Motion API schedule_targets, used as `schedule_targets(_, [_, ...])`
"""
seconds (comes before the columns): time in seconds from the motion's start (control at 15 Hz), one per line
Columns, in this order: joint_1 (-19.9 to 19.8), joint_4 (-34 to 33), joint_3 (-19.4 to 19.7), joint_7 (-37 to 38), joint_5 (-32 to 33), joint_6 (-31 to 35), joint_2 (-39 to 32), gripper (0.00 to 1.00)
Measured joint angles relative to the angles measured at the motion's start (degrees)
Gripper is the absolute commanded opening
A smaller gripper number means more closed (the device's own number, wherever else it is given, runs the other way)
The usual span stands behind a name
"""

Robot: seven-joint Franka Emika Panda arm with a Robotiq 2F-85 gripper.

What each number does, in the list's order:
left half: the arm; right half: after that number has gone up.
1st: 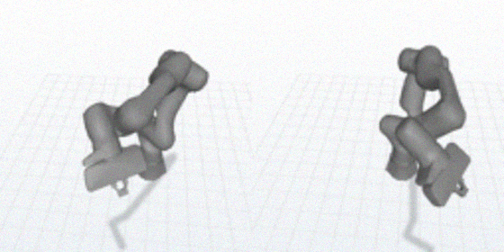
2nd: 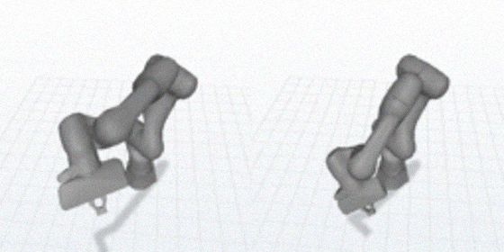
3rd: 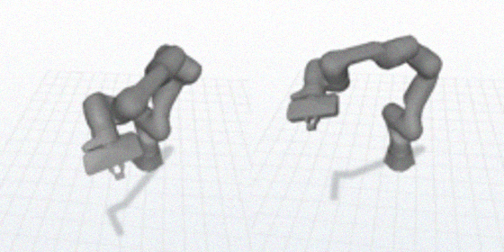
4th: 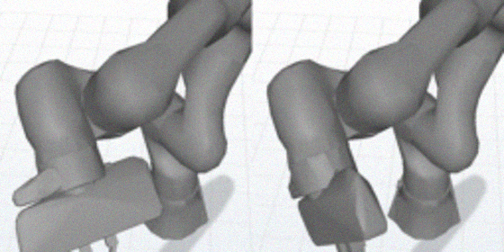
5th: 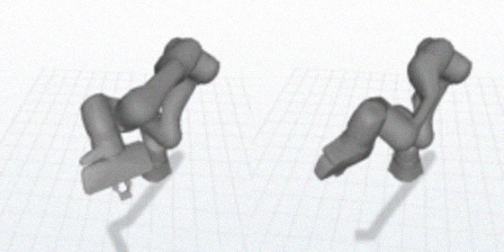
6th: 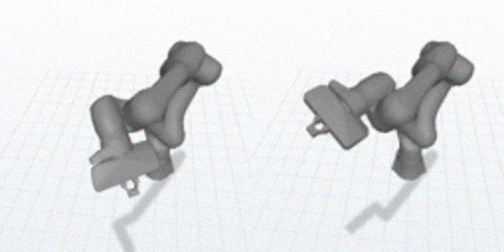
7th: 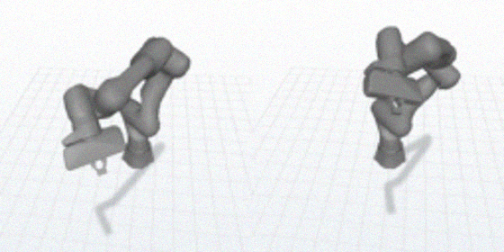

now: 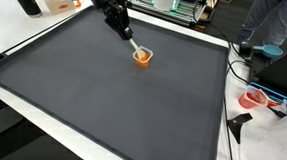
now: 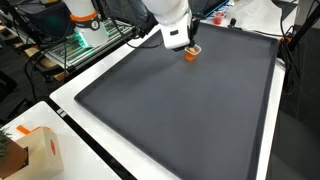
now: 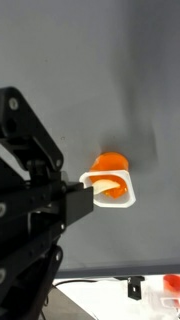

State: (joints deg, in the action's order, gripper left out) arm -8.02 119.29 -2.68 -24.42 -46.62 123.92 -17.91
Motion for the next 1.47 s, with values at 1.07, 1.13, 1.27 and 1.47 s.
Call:
schedule_targets(1.07, [-1.25, 0.03, 1.58, -6.19, -6.03, -3.39, -2.08, 0.03])
schedule_targets(1.13, [-1.18, 0.03, 1.57, -6.18, -6.04, -3.34, -2.10, 0.03])
schedule_targets(1.27, [-1.12, 0.03, 1.55, -6.22, -6.29, -3.34, -2.16, 0.03])
schedule_targets(1.47, [-1.13, -0.01, 1.56, -6.52, -7.19, -3.35, -2.47, 0.03])
